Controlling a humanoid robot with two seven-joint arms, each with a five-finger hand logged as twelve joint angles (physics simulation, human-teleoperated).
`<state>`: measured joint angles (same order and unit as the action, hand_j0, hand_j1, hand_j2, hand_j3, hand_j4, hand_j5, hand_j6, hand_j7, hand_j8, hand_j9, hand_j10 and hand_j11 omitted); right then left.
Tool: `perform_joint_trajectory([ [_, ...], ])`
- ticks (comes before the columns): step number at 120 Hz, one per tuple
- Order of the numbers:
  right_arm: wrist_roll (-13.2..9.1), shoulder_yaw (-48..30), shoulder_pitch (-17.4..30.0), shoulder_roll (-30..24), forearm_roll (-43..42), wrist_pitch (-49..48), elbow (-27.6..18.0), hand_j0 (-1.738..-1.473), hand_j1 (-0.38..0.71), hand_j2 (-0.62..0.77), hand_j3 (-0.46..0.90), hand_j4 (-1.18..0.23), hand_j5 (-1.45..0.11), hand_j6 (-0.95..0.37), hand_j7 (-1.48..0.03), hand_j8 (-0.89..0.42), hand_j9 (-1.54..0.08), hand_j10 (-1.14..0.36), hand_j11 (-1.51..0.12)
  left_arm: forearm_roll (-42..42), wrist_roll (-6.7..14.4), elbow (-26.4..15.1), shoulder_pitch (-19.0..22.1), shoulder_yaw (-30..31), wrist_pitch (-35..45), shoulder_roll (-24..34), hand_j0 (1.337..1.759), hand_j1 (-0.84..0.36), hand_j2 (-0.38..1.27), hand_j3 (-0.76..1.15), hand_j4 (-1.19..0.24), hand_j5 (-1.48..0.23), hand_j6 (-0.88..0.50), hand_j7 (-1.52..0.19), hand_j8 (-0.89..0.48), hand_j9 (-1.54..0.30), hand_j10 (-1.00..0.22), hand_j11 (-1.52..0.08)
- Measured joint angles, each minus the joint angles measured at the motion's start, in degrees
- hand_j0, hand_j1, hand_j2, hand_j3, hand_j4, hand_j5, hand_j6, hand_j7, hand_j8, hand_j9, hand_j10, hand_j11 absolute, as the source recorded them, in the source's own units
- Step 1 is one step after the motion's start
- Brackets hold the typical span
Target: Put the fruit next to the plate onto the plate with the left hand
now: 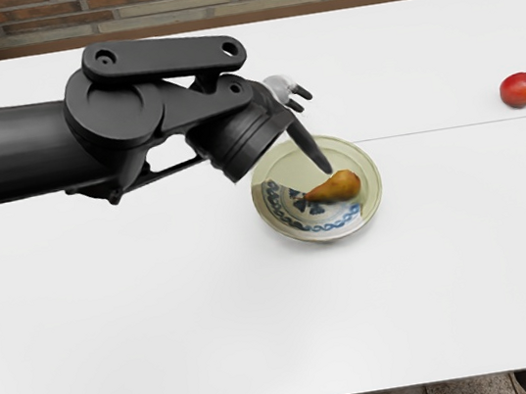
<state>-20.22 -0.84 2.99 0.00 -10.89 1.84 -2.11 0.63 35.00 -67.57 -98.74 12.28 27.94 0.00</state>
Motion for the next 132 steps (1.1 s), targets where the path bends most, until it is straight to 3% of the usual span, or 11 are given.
perform_joint_trajectory([
  [26, 0.00, -0.04, 0.00, 0.00, 0.00, 0.00, 0.00, -1.658, -0.35, 0.00, 0.00, 0.00, 0.00, 0.00, 0.00, 0.00, 0.00, 0.00, 0.00, -0.71, 0.00, 2.12, 0.22, -2.87, -0.82, 0.00, 1.658, 0.26, 0.02, 0.00, -0.08, -0.10, -0.08, -0.10, -0.08, -0.10, -0.08, -0.10],
  [65, 0.00, -0.02, 0.00, 0.00, 0.00, 0.00, 0.00, -1.658, -0.35, 0.00, 0.00, 0.00, 0.00, 0.00, 0.00, 0.00, 0.00, 0.00, 0.00, -1.98, 0.00, 1.63, 0.66, -8.67, -7.91, 0.00, 1.658, 0.31, 0.01, 0.00, -0.03, -0.04, -0.03, -0.04, -0.03, -0.04, -0.03, -0.04],
  [87, 0.00, -0.04, 0.00, 0.00, 0.00, 0.00, 0.00, -1.658, -0.35, 0.00, 0.00, 0.00, 0.00, 0.00, 0.00, 0.00, 0.00, 0.00, 0.00, -1.90, 0.00, -0.51, 0.88, -11.44, -12.30, 6.89, 1.658, 0.32, 0.01, 0.00, -0.03, -0.03, -0.03, -0.03, -0.03, -0.03, -0.03, -0.03],
  [132, 0.00, -0.02, 0.00, 0.00, 0.00, 0.00, 0.00, -1.658, -0.35, 0.00, 0.00, 0.00, 0.00, 0.00, 0.00, 0.00, 0.00, 0.00, 0.00, -1.58, 0.00, -3.28, 8.21, -20.11, -26.19, 21.56, 1.658, 0.32, 0.00, 0.00, -0.02, -0.03, -0.02, -0.03, -0.02, -0.03, -0.02, -0.03],
])
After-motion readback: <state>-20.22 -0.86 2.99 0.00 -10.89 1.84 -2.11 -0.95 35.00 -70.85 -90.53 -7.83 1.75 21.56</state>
